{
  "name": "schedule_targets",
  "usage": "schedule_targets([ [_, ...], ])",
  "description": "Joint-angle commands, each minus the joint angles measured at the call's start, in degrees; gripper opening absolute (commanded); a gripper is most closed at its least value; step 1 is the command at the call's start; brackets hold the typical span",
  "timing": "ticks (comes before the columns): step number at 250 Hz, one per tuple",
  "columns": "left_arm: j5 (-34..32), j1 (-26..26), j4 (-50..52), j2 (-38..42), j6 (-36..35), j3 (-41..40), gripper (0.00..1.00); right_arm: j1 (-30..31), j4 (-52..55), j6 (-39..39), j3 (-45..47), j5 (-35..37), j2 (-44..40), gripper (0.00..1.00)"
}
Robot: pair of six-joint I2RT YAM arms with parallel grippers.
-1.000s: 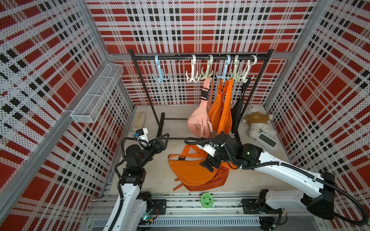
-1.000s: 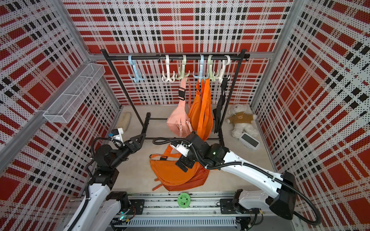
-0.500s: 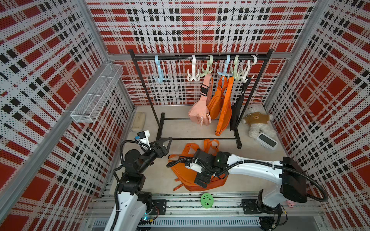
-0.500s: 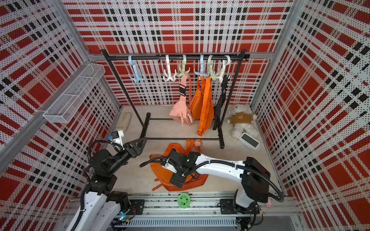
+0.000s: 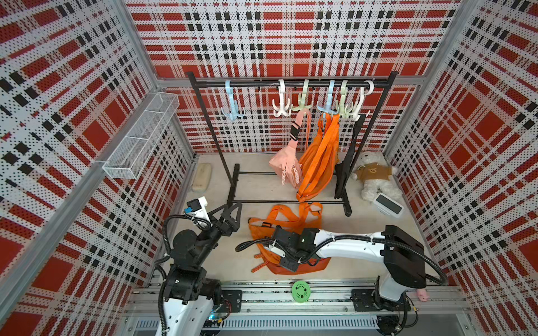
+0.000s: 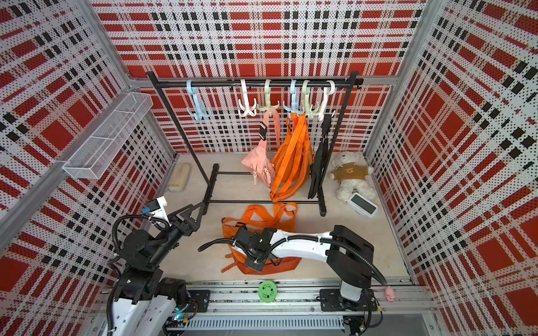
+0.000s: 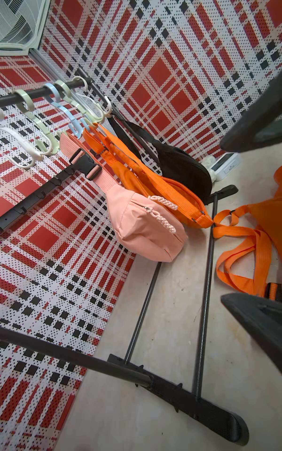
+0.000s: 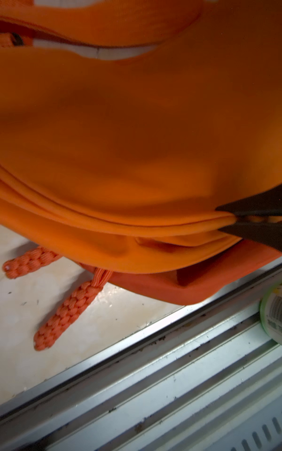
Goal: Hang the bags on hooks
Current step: Pick up the bag from the bag.
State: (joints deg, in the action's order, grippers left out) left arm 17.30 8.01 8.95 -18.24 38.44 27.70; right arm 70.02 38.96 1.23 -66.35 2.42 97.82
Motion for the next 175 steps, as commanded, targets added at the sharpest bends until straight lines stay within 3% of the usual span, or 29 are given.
schedule_targets([
  [1,-1.09,0.31,0.80,1.01,-1.02,2.38,0.92,0.19,-3.87,0.92,-0.31,0.25,-6.20,0.00],
  [32,1.69,0.72,0.10,0.54,-1.67,3.82,0.92,-1.35,-9.78,2.20,2.73,4.02,-15.38,0.00],
  [71,1.84,2.67,0.72,0.22,-0.98,5.80,0.93,-9.11,-23.81,7.42,9.85,3.38,-27.85,0.00],
  [108,-0.15,8.90,-0.47,-0.28,1.60,5.39,0.93,-13.04,-37.83,11.57,16.13,2.63,-34.03,0.00],
  [140,-6.80,22.60,-3.21,-2.54,-0.30,1.95,0.94,-13.06,-39.28,11.71,14.67,3.22,-32.59,0.00],
  [175,-21.04,41.29,-11.75,-9.70,-3.02,-1.77,0.95,-13.01,-38.94,12.00,13.76,2.55,-32.57,0.00],
])
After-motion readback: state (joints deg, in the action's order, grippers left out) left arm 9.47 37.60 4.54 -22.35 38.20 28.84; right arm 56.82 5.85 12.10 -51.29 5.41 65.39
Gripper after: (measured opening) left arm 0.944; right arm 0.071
